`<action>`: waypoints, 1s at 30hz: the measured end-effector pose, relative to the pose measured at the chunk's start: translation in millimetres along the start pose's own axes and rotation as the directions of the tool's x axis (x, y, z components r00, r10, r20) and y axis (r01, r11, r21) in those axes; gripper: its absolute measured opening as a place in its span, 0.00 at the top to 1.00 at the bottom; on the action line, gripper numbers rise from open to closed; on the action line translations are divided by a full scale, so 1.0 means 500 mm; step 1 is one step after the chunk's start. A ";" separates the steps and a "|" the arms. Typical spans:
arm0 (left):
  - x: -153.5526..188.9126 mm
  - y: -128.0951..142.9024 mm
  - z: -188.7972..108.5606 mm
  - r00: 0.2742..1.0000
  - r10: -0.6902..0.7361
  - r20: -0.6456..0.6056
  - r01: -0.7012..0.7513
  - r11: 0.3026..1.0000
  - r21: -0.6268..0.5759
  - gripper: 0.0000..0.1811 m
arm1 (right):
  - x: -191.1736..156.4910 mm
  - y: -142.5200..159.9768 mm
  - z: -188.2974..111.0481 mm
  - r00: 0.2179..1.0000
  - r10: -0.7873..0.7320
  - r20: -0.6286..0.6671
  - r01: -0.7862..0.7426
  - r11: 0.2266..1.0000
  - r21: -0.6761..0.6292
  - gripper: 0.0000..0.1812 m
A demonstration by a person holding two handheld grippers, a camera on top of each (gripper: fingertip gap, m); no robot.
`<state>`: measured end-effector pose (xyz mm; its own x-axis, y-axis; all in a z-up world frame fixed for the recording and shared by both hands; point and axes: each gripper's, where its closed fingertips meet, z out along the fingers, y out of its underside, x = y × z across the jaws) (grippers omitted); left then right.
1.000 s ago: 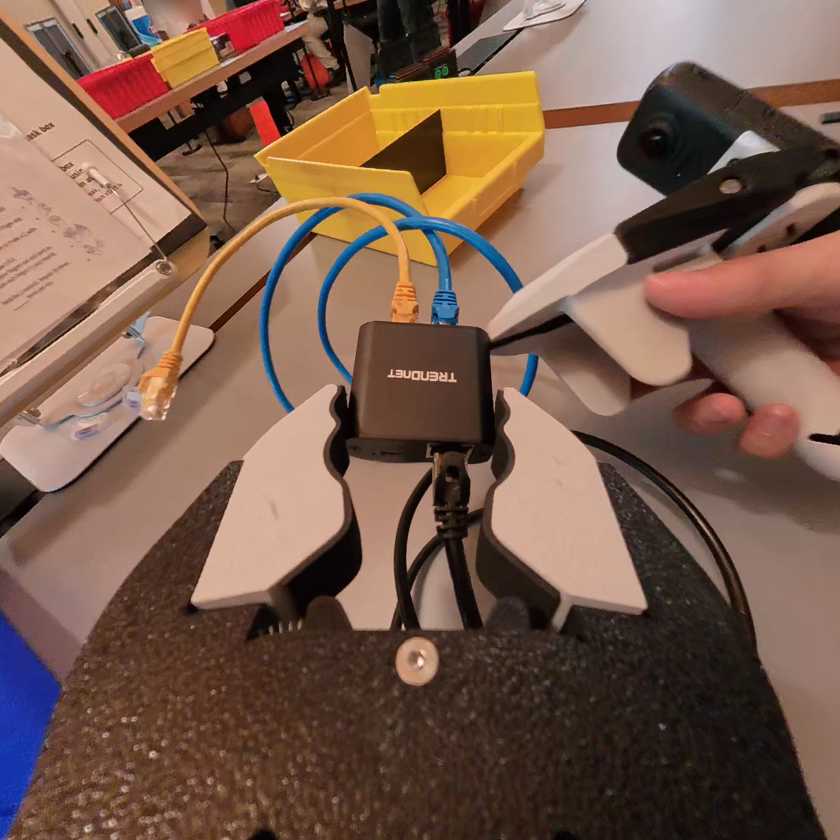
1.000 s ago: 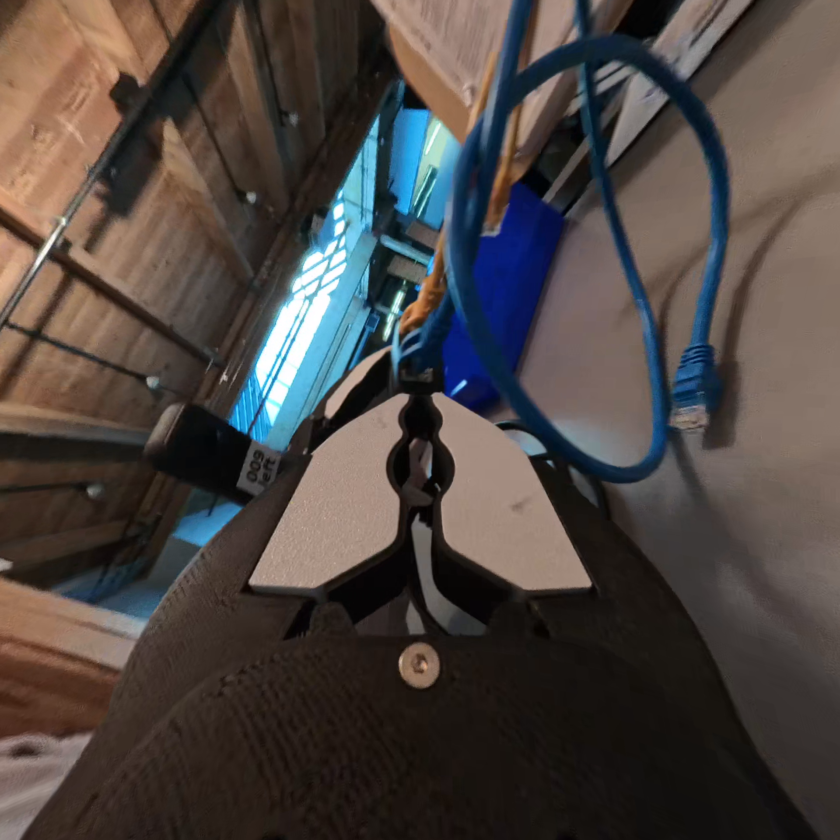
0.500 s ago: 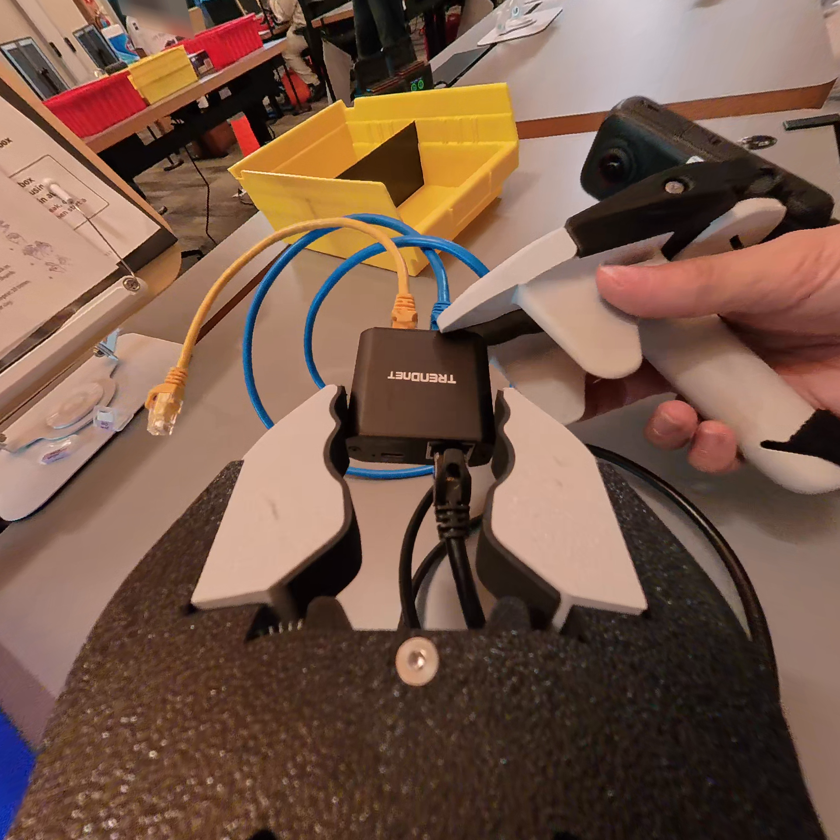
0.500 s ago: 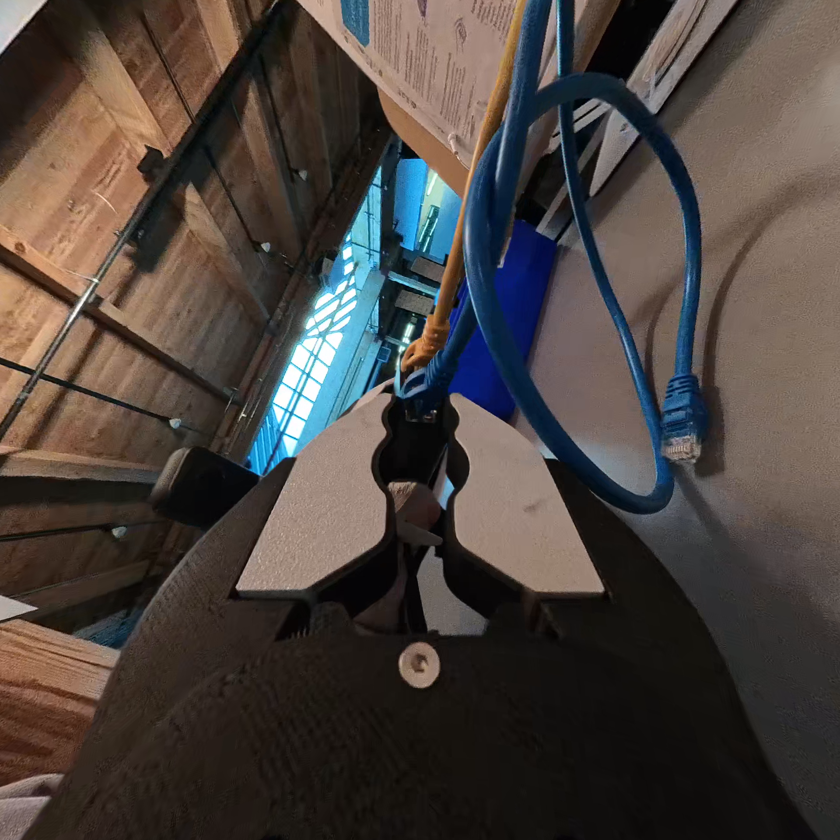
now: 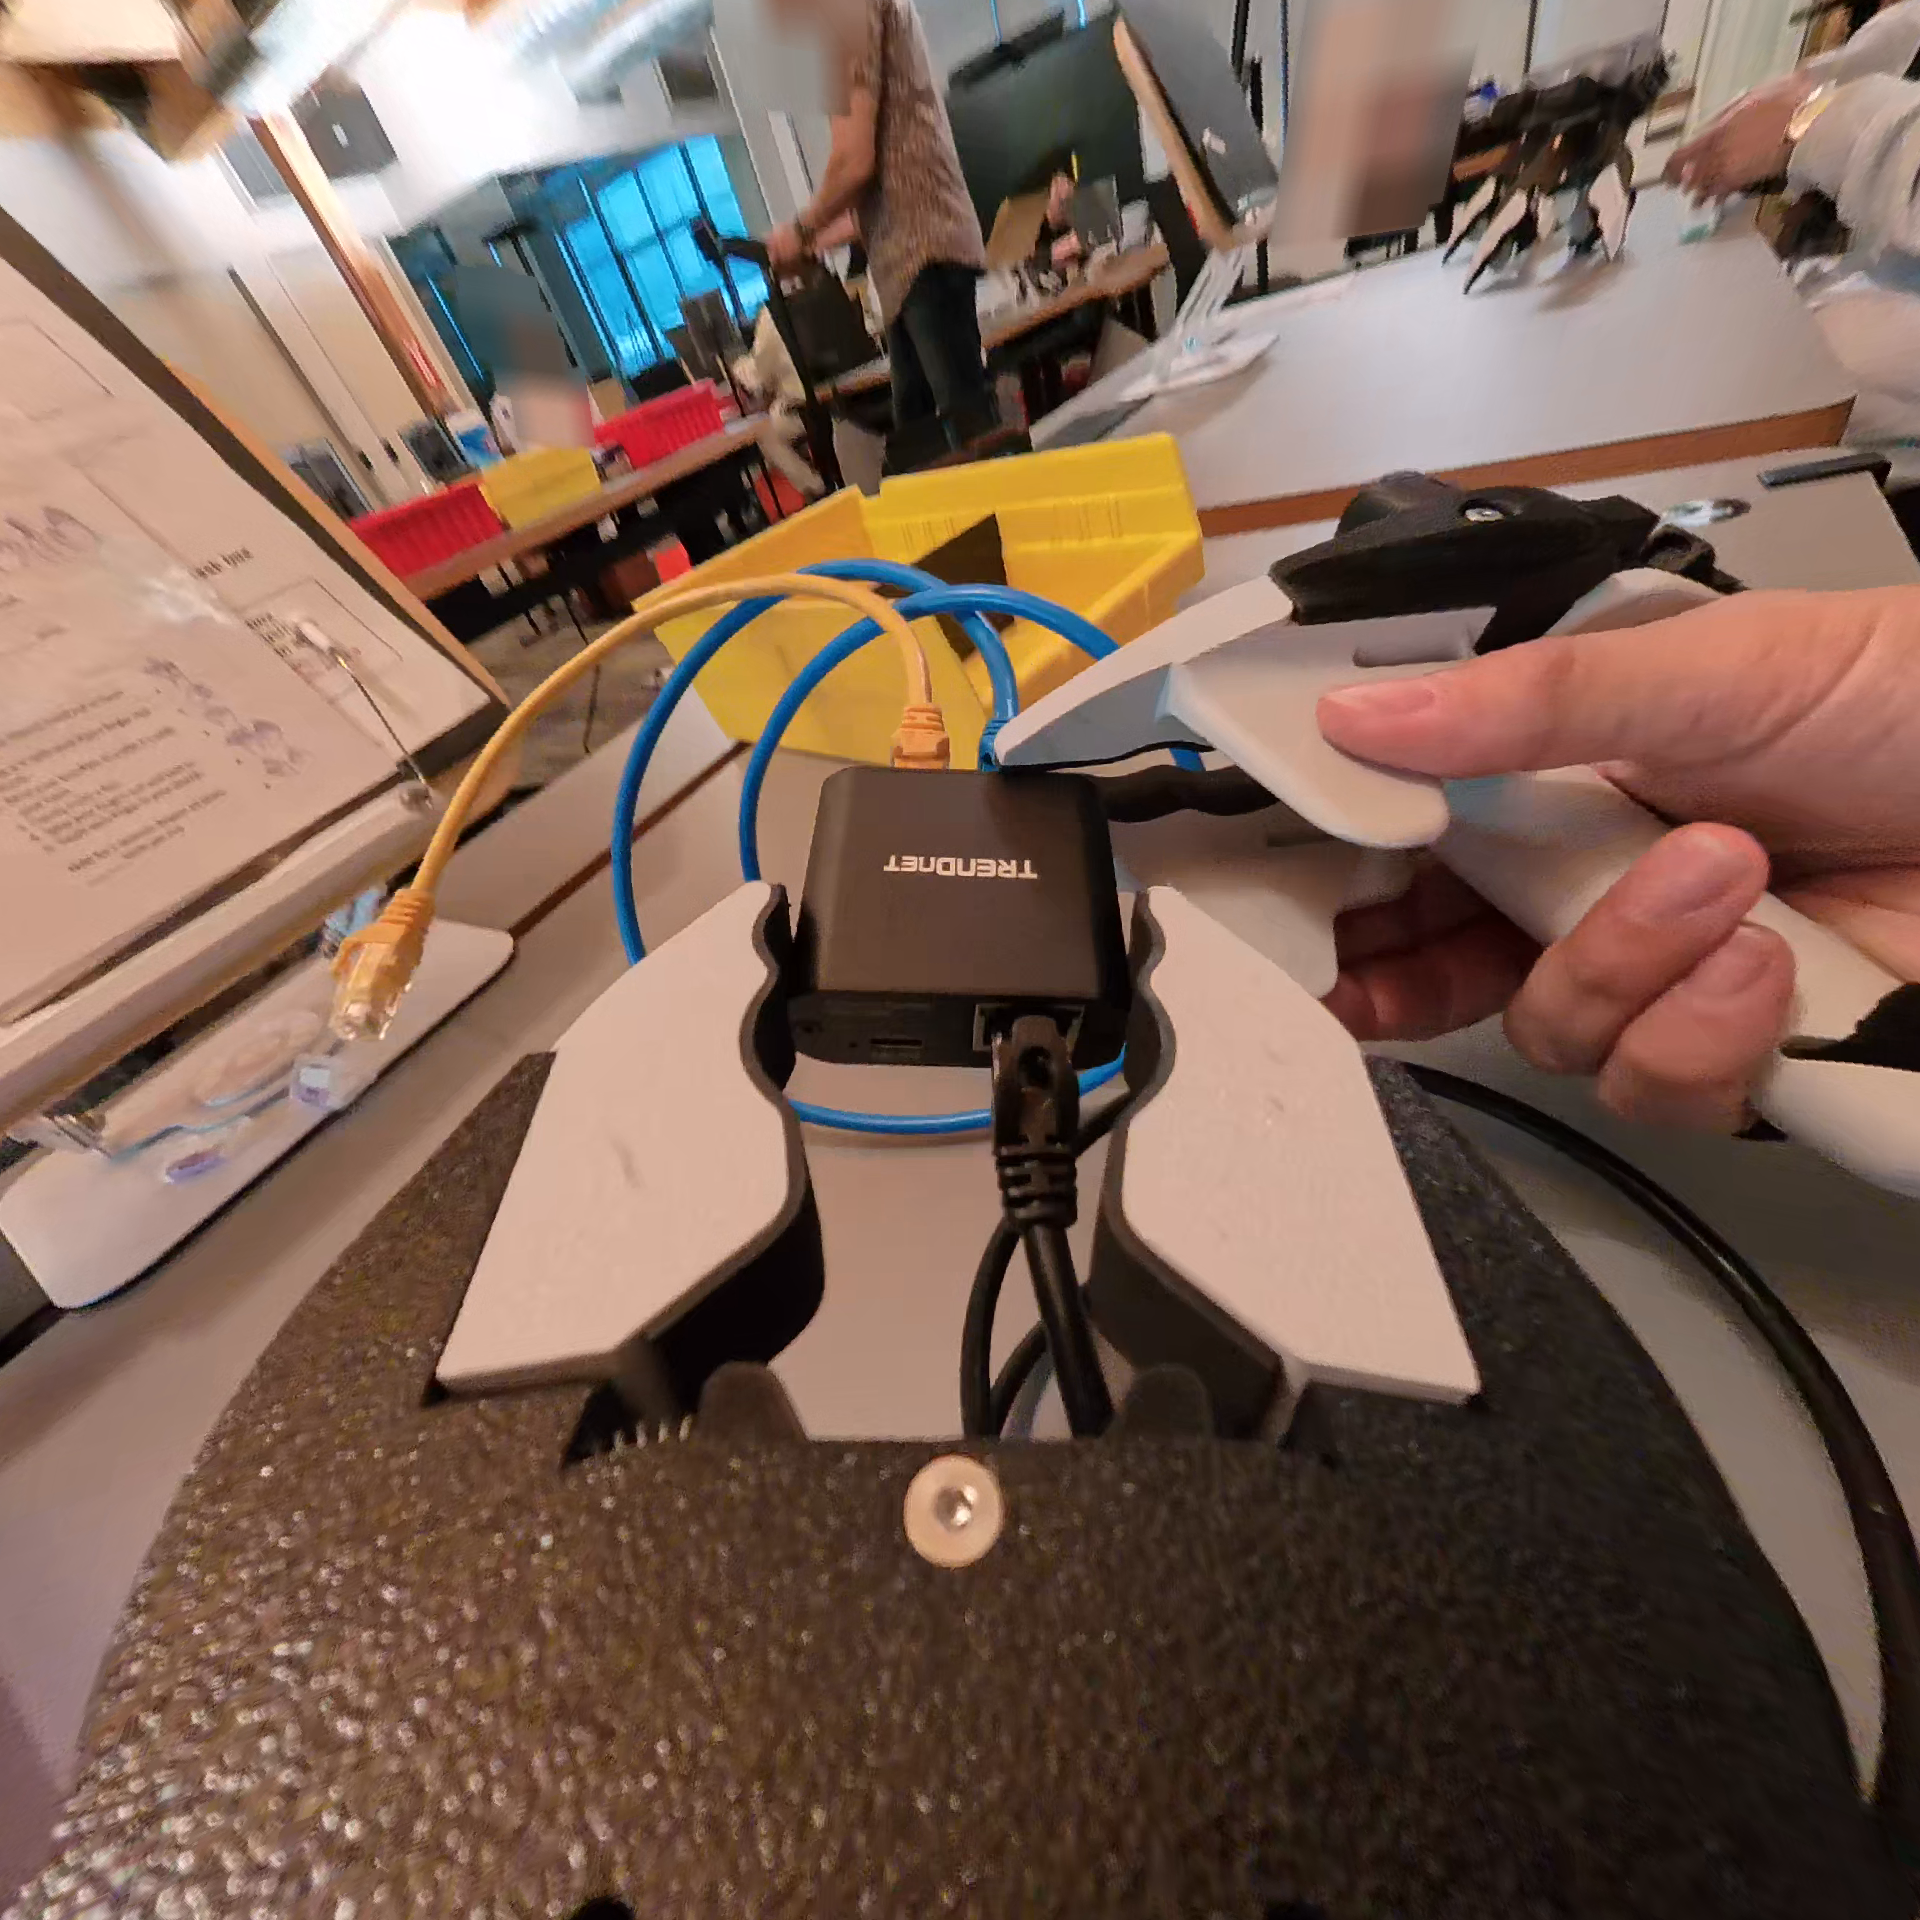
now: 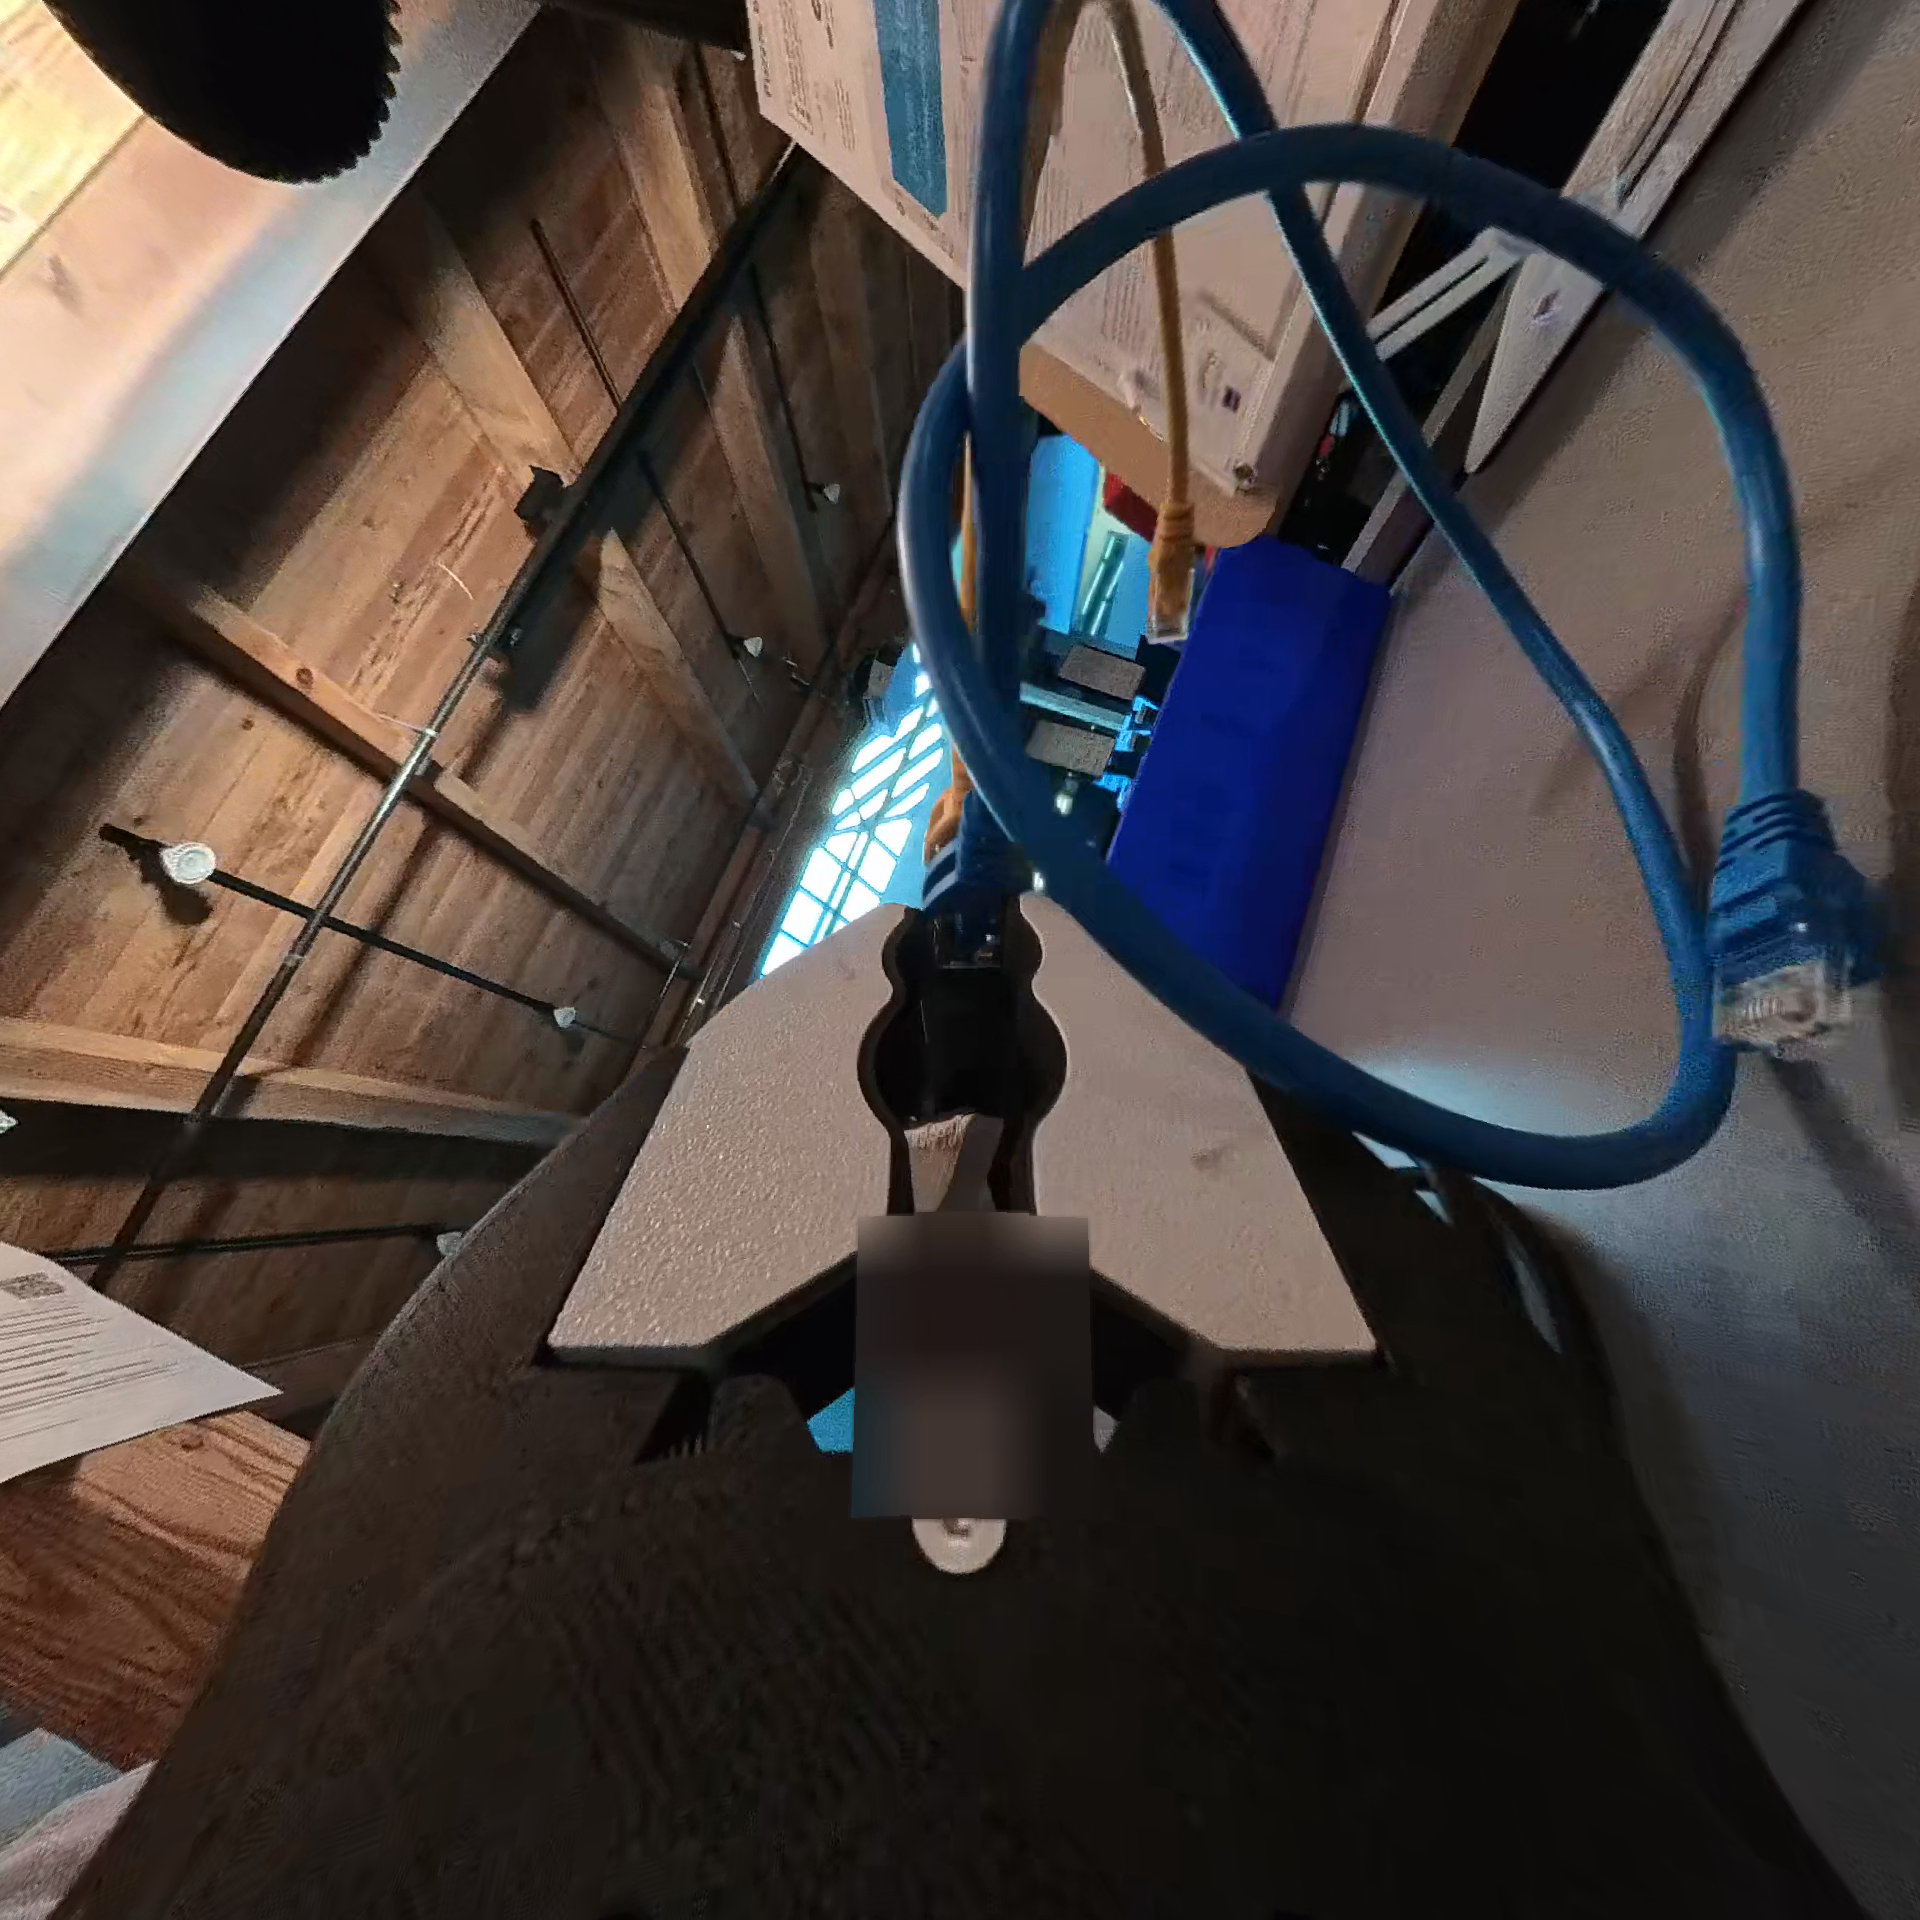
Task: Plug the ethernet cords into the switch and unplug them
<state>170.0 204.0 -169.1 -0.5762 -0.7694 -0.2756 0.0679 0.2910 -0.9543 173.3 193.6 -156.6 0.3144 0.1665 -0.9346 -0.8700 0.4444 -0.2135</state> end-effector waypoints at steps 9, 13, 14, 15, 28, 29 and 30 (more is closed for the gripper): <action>0.011 0.002 0.004 0.999 0.032 0.028 -0.033 0.998 0.054 0.66 | -0.013 -0.009 -0.012 0.995 0.091 0.041 -0.094 0.993 0.077 0.93; 0.015 0.002 0.007 0.999 0.026 0.028 -0.028 0.998 0.054 0.66 | -0.005 -0.011 -0.019 0.984 0.166 0.070 -0.173 0.978 0.115 0.93; 0.016 0.004 0.009 0.999 0.026 0.028 -0.027 0.998 0.050 0.66 | -0.003 -0.012 -0.021 0.982 0.173 0.075 -0.182 0.975 0.125 0.93; 0.017 0.006 0.009 0.999 0.025 0.024 -0.026 0.999 0.048 0.66 | -0.001 -0.012 -0.022 0.982 0.174 0.079 -0.183 0.976 0.118 0.93; 0.019 0.000 0.004 0.990 -0.130 -0.051 0.133 0.989 0.059 0.66 | -0.011 -0.038 -0.032 0.991 0.123 0.054 -0.127 0.988 0.083 0.93; 0.018 0.001 0.005 0.990 -0.134 -0.051 0.137 0.989 0.058 0.66 | -0.012 -0.036 -0.032 0.991 0.125 0.051 -0.129 0.988 0.084 0.92; 0.019 0.003 0.005 0.989 -0.138 -0.055 0.141 0.988 0.055 0.66 | -0.009 -0.031 -0.030 0.992 0.122 0.039 -0.125 0.989 0.078 0.92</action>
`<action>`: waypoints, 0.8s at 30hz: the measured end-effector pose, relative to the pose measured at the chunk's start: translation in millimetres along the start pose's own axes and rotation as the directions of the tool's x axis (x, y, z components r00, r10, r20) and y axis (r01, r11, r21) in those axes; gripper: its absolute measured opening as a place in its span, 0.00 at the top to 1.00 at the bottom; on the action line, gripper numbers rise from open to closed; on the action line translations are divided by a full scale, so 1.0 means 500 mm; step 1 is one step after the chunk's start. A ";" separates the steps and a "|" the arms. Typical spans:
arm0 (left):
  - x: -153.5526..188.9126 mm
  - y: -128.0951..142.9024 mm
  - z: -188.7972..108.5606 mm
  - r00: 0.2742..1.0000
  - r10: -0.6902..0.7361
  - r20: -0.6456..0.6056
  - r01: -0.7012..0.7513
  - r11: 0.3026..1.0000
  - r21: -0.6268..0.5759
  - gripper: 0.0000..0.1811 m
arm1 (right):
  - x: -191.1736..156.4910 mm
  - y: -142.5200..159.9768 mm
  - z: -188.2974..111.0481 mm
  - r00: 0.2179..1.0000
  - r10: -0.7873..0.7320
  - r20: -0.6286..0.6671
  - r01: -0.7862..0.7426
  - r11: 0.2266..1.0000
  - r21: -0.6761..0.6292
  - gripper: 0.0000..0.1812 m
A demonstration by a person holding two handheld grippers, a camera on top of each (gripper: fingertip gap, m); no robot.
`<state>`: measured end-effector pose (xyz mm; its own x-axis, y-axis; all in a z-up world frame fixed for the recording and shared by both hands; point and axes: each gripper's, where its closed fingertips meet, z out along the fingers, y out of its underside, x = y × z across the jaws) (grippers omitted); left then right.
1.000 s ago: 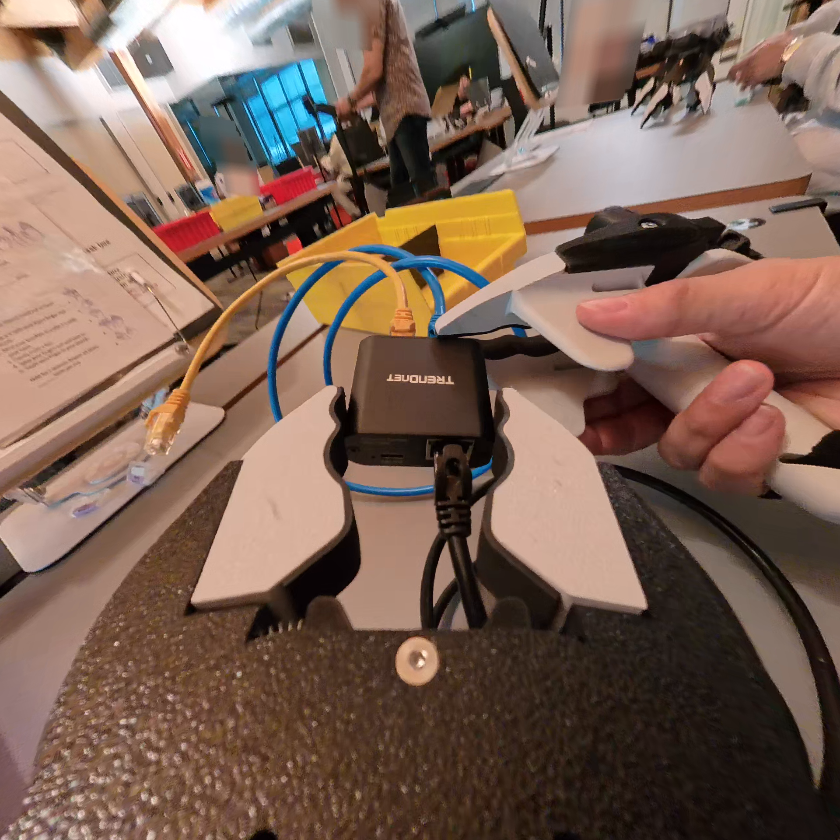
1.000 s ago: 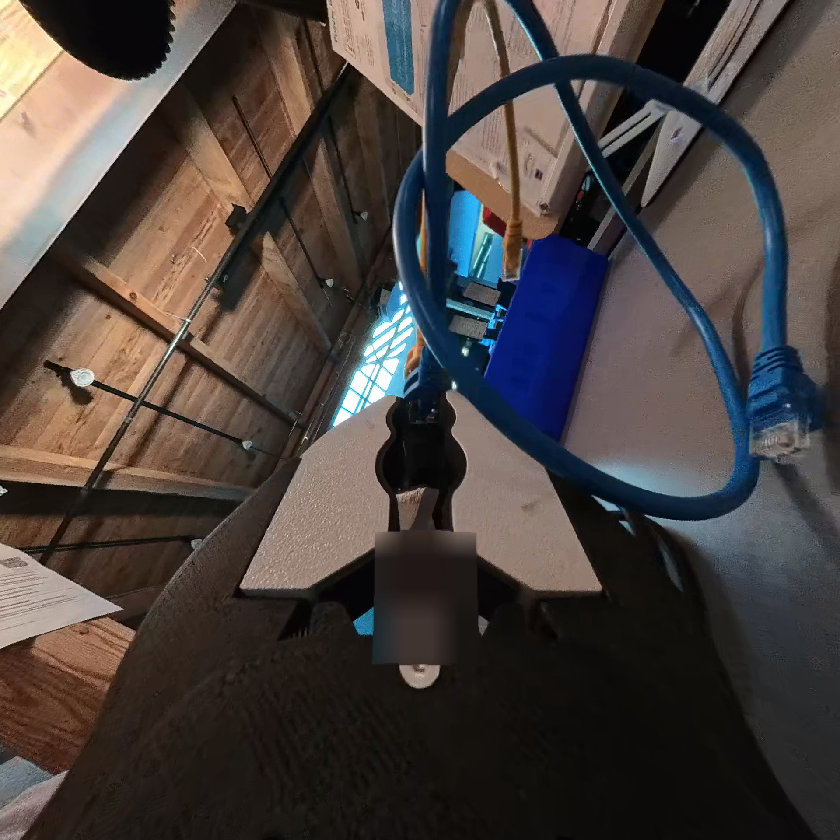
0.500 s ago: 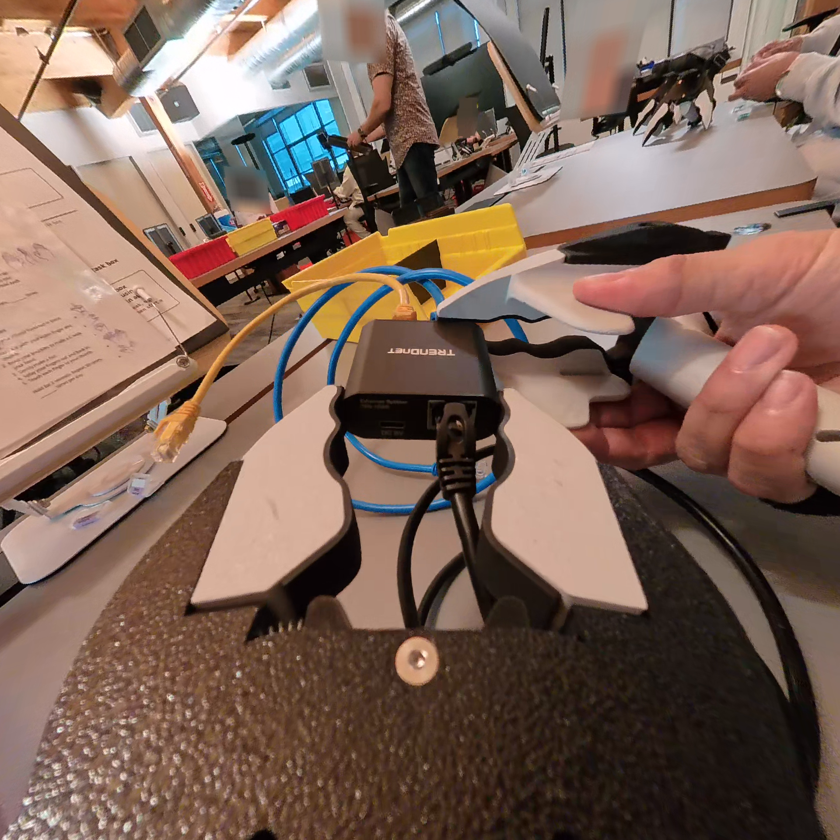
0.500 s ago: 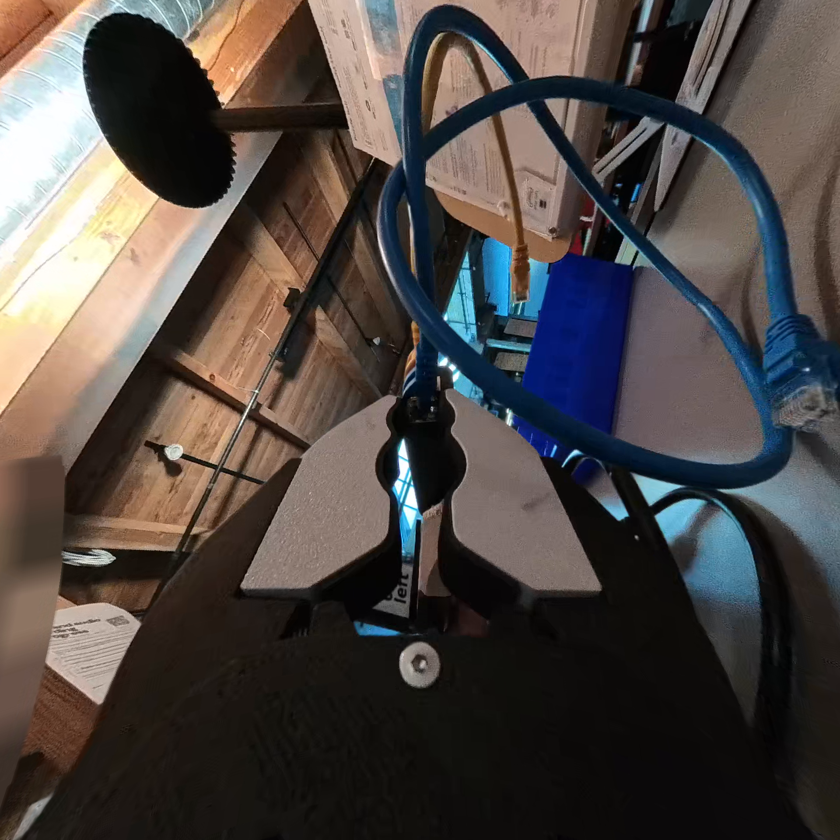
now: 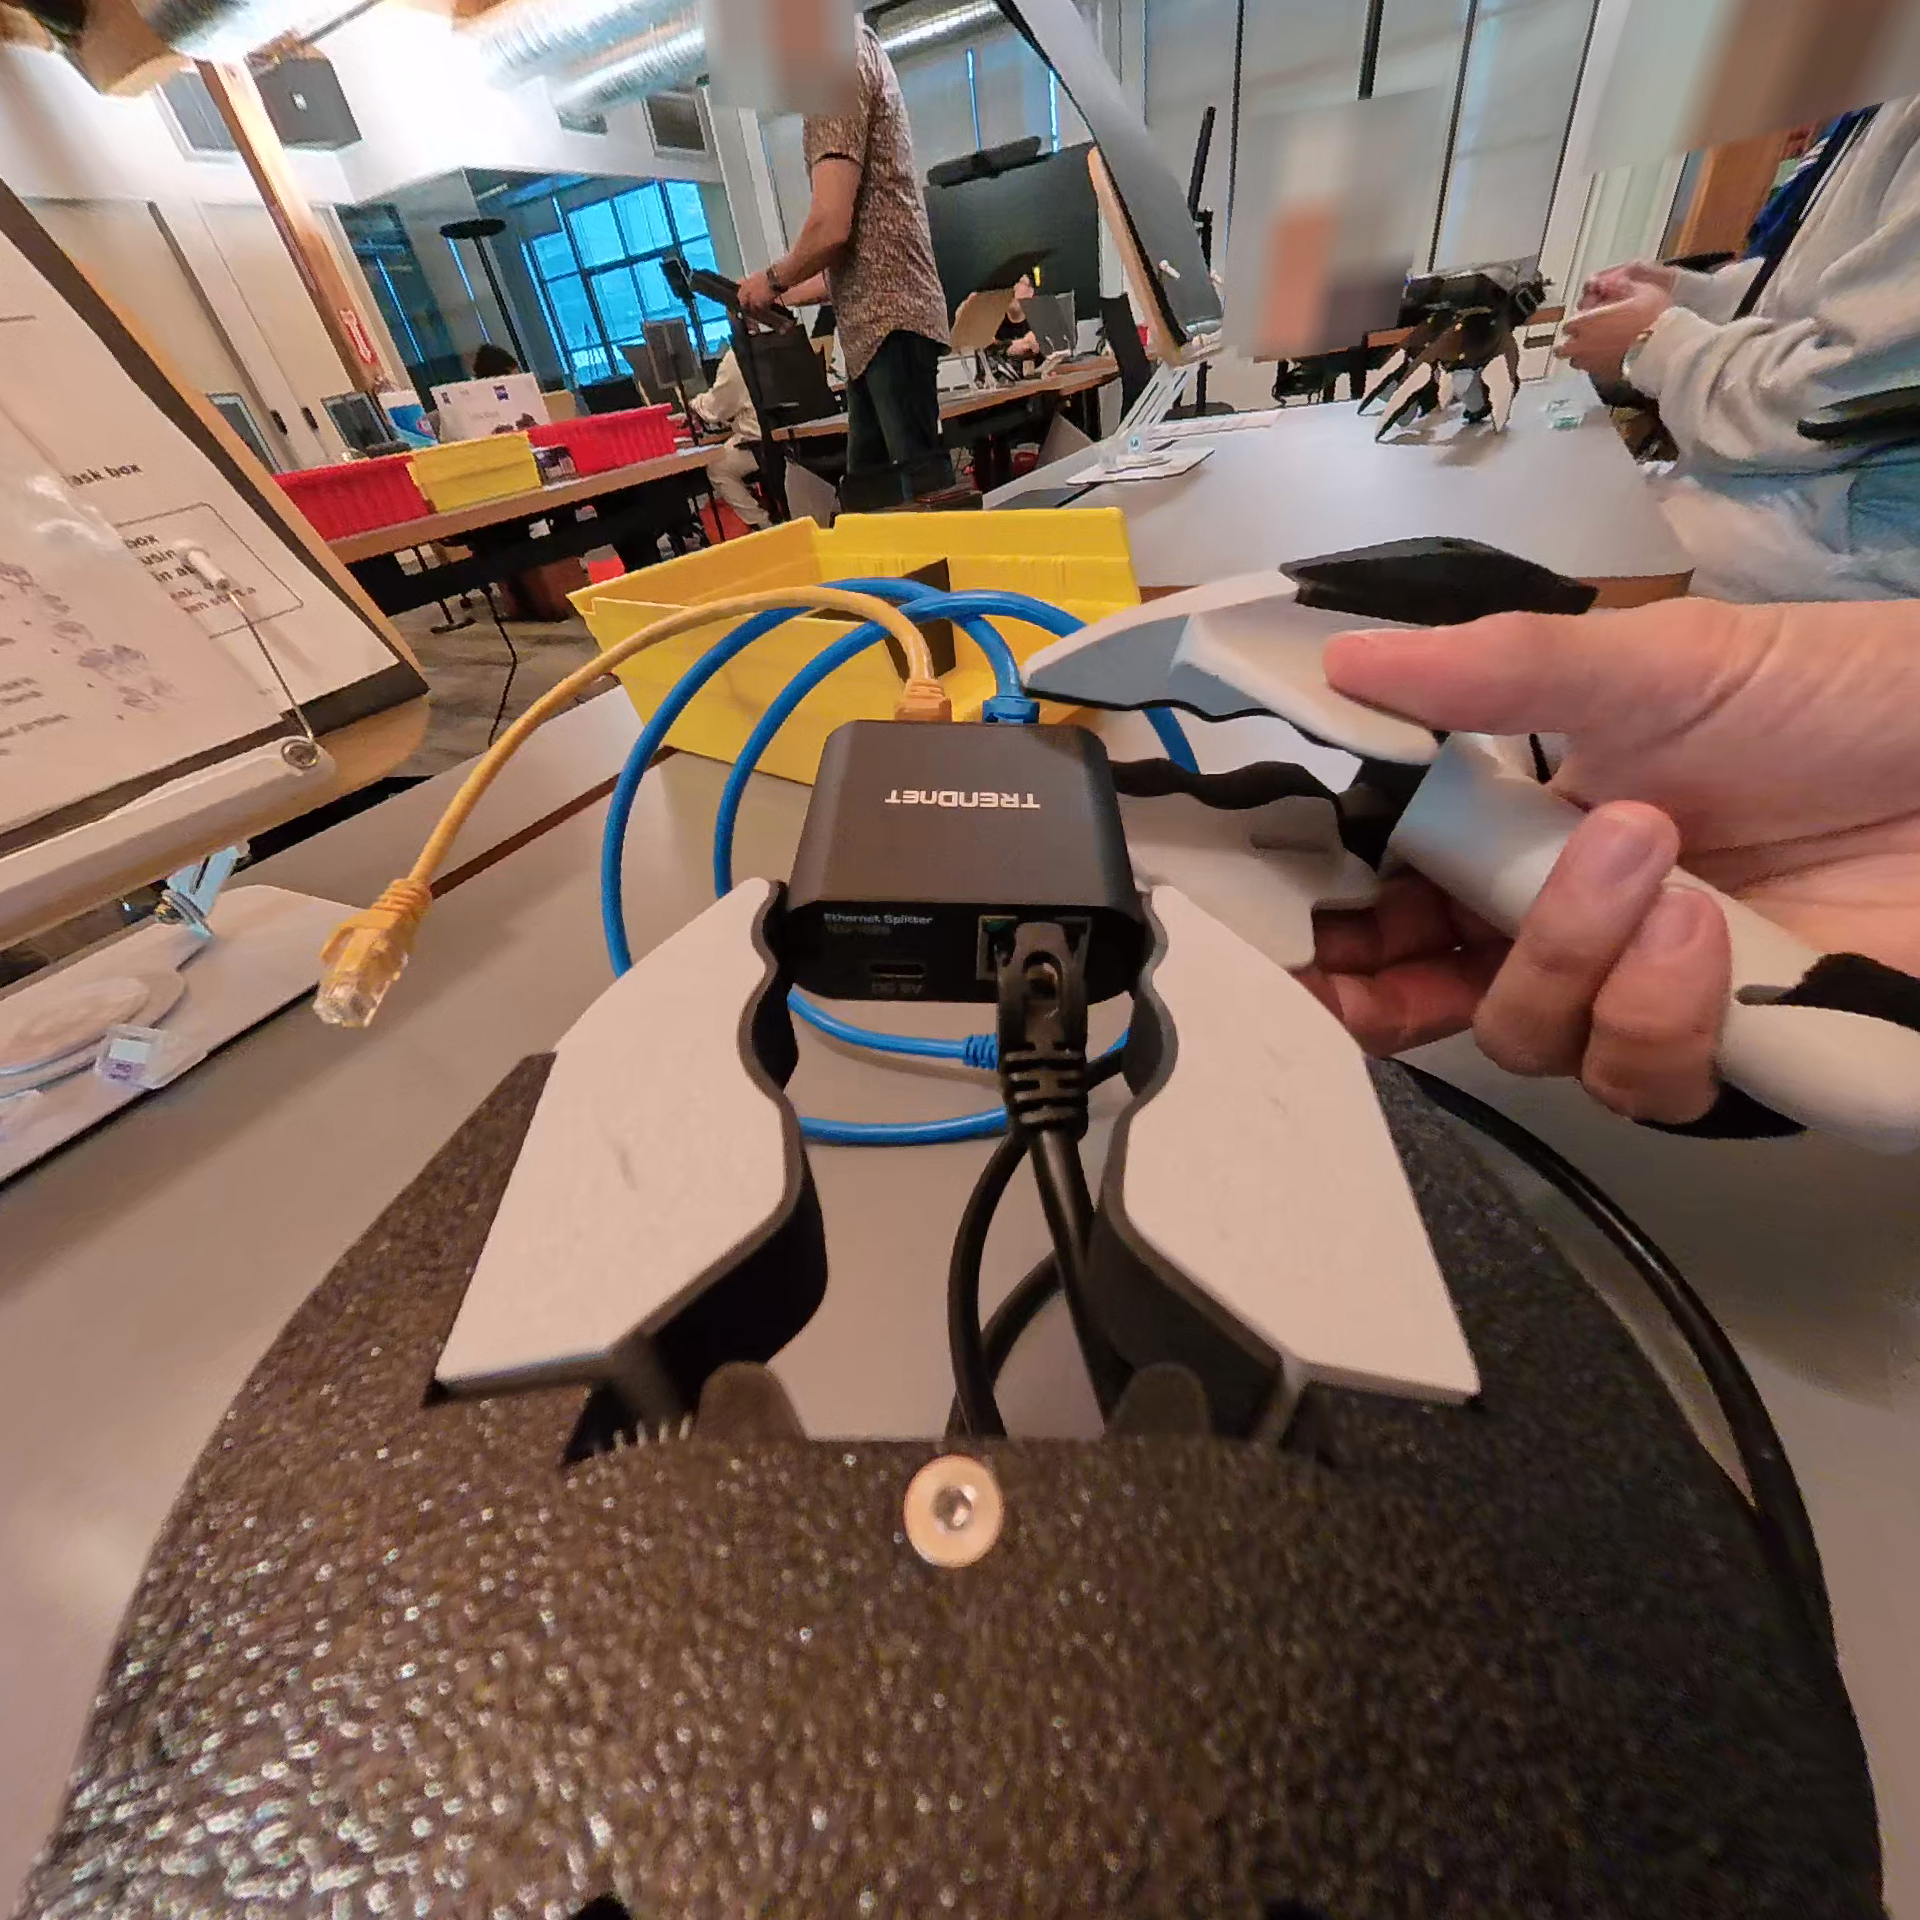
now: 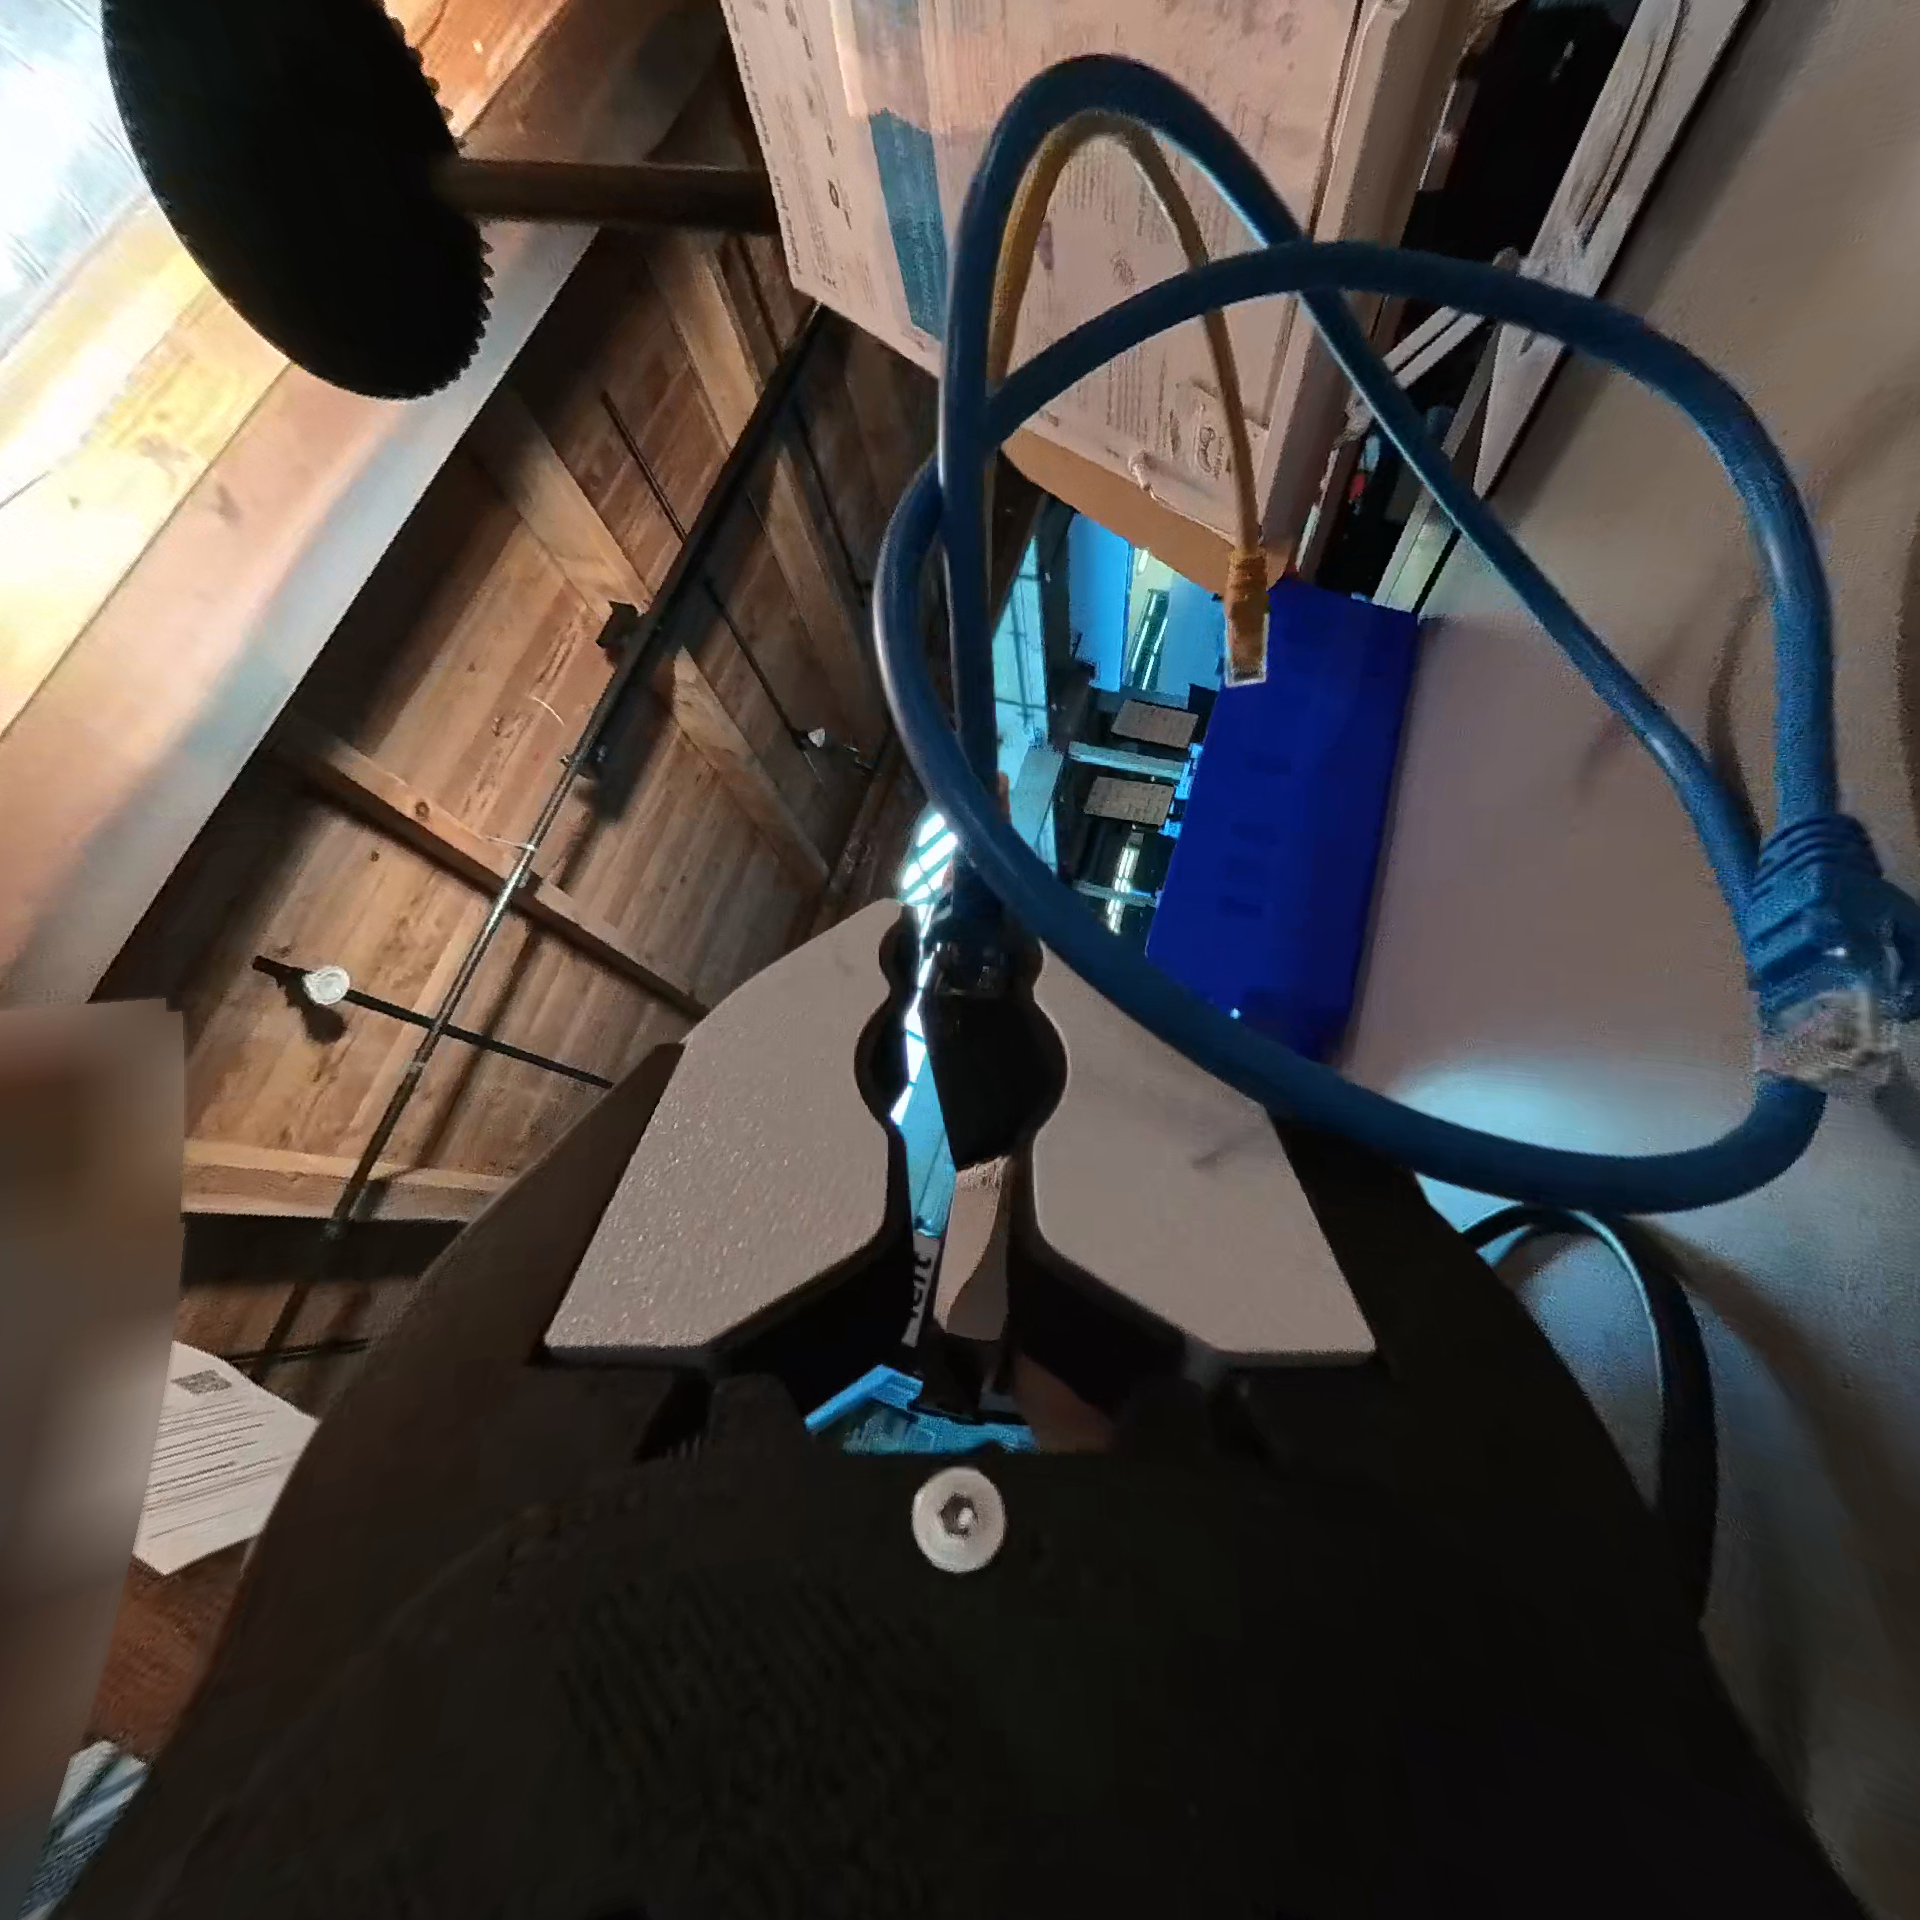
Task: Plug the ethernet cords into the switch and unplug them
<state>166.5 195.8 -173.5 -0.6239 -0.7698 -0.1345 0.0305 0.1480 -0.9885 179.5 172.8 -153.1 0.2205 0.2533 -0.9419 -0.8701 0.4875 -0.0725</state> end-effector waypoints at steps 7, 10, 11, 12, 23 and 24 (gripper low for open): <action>-0.004 0.013 0.005 0.999 0.029 0.040 -0.028 0.999 -0.043 0.66 | 0.019 0.010 0.008 0.999 0.026 -0.046 -0.025 0.999 0.025 0.92; -0.004 0.015 0.007 0.998 0.048 0.046 -0.045 0.998 -0.049 0.66 | 0.022 0.008 0.007 0.998 0.018 -0.060 -0.016 0.999 0.032 0.92; -0.004 0.015 0.007 0.997 0.056 0.050 -0.054 0.997 -0.052 0.66 | 0.023 0.008 0.007 0.998 0.013 -0.062 -0.011 0.999 0.031 0.92; -0.004 0.017 0.008 0.997 0.065 0.053 -0.062 0.996 -0.058 0.66 | 0.024 0.008 0.006 0.998 0.002 -0.069 0.000 1.000 0.026 0.92; -0.004 0.022 0.010 0.994 0.080 0.071 -0.074 0.994 -0.081 0.66 | 0.034 0.001 0.008 0.998 -0.021 -0.062 0.021 1.000 -0.004 0.93; -0.003 0.022 0.010 0.994 0.078 0.070 -0.073 0.994 -0.080 0.66 | 0.034 0.000 0.007 0.997 -0.036 -0.065 0.035 0.999 -0.011 0.93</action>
